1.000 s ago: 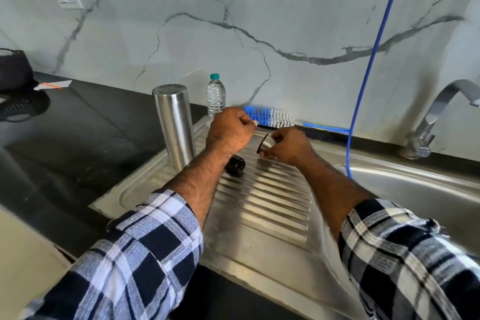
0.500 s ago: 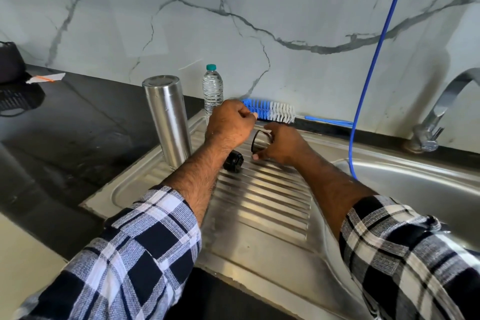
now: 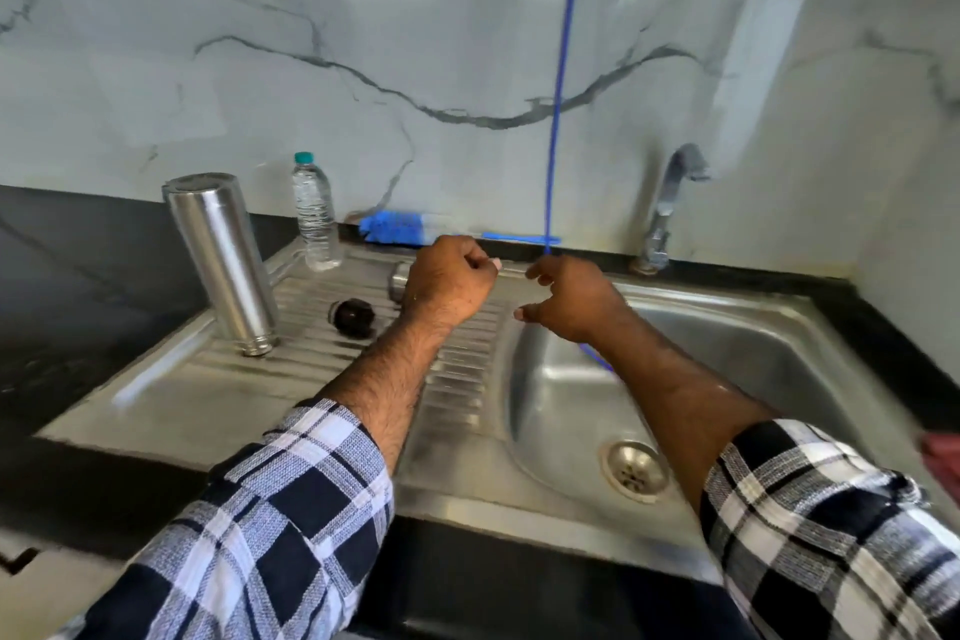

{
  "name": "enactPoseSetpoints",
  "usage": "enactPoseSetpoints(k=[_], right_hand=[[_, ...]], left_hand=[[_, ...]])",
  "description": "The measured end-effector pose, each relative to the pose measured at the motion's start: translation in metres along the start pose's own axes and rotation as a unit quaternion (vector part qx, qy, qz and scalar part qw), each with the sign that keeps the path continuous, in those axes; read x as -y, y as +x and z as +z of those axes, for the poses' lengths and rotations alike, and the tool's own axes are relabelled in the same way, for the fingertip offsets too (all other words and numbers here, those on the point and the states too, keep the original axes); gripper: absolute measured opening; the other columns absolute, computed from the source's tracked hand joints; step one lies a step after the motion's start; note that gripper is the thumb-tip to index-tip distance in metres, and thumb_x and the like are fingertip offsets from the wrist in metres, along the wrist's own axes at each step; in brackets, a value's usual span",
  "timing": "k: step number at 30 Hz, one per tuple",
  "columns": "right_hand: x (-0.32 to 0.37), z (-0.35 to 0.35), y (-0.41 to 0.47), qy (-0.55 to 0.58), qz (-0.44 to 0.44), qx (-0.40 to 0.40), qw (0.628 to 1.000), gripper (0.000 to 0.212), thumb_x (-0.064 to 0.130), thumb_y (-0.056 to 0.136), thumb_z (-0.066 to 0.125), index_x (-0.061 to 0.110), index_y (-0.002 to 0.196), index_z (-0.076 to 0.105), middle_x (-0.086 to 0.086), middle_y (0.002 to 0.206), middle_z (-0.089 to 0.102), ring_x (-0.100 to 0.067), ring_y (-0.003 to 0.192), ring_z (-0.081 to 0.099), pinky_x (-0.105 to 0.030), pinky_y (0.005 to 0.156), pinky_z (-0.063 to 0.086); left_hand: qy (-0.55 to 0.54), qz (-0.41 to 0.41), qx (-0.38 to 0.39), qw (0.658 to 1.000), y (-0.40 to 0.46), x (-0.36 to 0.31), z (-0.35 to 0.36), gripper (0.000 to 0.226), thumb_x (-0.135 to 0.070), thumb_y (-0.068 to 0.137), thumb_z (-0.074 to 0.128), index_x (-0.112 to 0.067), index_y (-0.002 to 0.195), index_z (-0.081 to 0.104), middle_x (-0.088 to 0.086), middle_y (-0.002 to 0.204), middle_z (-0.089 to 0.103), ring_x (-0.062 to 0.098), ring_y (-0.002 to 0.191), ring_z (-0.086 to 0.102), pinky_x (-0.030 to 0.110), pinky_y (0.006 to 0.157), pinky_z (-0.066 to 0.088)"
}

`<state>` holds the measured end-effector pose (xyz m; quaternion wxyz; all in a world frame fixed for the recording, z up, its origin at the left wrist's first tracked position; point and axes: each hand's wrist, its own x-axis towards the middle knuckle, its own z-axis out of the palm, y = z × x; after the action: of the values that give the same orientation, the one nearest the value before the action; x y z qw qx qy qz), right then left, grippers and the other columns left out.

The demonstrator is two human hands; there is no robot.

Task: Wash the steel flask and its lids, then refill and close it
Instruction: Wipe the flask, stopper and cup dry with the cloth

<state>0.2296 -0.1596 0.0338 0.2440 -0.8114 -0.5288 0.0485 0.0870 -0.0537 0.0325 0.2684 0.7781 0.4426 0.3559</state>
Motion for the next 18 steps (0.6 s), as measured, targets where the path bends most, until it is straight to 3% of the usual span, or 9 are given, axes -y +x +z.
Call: enactPoseSetpoints(k=[7, 11, 13, 16, 18], right_hand=[[-0.126, -0.079, -0.128, -0.065, 0.101, -0.08, 0.989, 0.037, 0.047, 0.084, 0.083, 0.02, 0.108, 0.076, -0.005, 0.11, 0.076, -0.027, 0.104, 0.07, -0.031, 0.081, 0.049], [-0.188, -0.114, -0.197, -0.078, 0.15, -0.121, 0.978, 0.031, 0.042, 0.086, 0.083, 0.017, 0.103, 0.078, -0.009, 0.104, 0.074, -0.03, 0.099, 0.071, -0.033, 0.082, 0.053], [-0.21, -0.126, -0.224, -0.104, 0.169, -0.156, 0.968, 0.032, 0.041, 0.085, 0.081, 0.016, 0.105, 0.079, -0.01, 0.103, 0.072, -0.032, 0.098, 0.069, -0.036, 0.084, 0.055], [-0.231, -0.137, -0.252, -0.194, 0.207, -0.227, 0.932, 0.039, 0.044, 0.081, 0.072, 0.016, 0.108, 0.078, -0.013, 0.107, 0.071, -0.039, 0.102, 0.066, -0.041, 0.089, 0.055], [-0.238, -0.137, -0.26, -0.247, 0.255, -0.202, 0.913, 0.052, 0.057, 0.085, 0.068, 0.016, 0.118, 0.072, -0.013, 0.116, 0.067, -0.039, 0.107, 0.064, -0.043, 0.091, 0.053]], left_hand=[[-0.054, 0.087, 0.136, 0.985, -0.092, -0.099, 0.119, 0.029, -0.037, 0.084, 0.081, -0.027, 0.064, 0.064, -0.006, 0.067, 0.07, 0.024, 0.072, 0.072, 0.031, 0.068, 0.058], [-0.075, 0.144, 0.215, 0.963, -0.143, -0.153, 0.173, 0.022, -0.041, 0.085, 0.081, -0.023, 0.075, 0.075, -0.003, 0.07, 0.075, 0.023, 0.073, 0.073, 0.033, 0.07, 0.061], [-0.072, 0.165, 0.239, 0.954, -0.164, -0.174, 0.195, 0.021, -0.04, 0.087, 0.079, -0.021, 0.08, 0.078, -0.003, 0.074, 0.076, 0.023, 0.075, 0.074, 0.032, 0.07, 0.06], [-0.07, 0.167, 0.27, 0.946, -0.186, -0.198, 0.223, 0.023, -0.043, 0.086, 0.076, -0.025, 0.072, 0.071, -0.006, 0.071, 0.075, 0.022, 0.072, 0.075, 0.034, 0.071, 0.062], [-0.06, 0.162, 0.277, 0.945, -0.194, -0.206, 0.235, 0.024, -0.042, 0.087, 0.074, -0.026, 0.07, 0.068, -0.007, 0.07, 0.074, 0.022, 0.071, 0.075, 0.035, 0.071, 0.063]])
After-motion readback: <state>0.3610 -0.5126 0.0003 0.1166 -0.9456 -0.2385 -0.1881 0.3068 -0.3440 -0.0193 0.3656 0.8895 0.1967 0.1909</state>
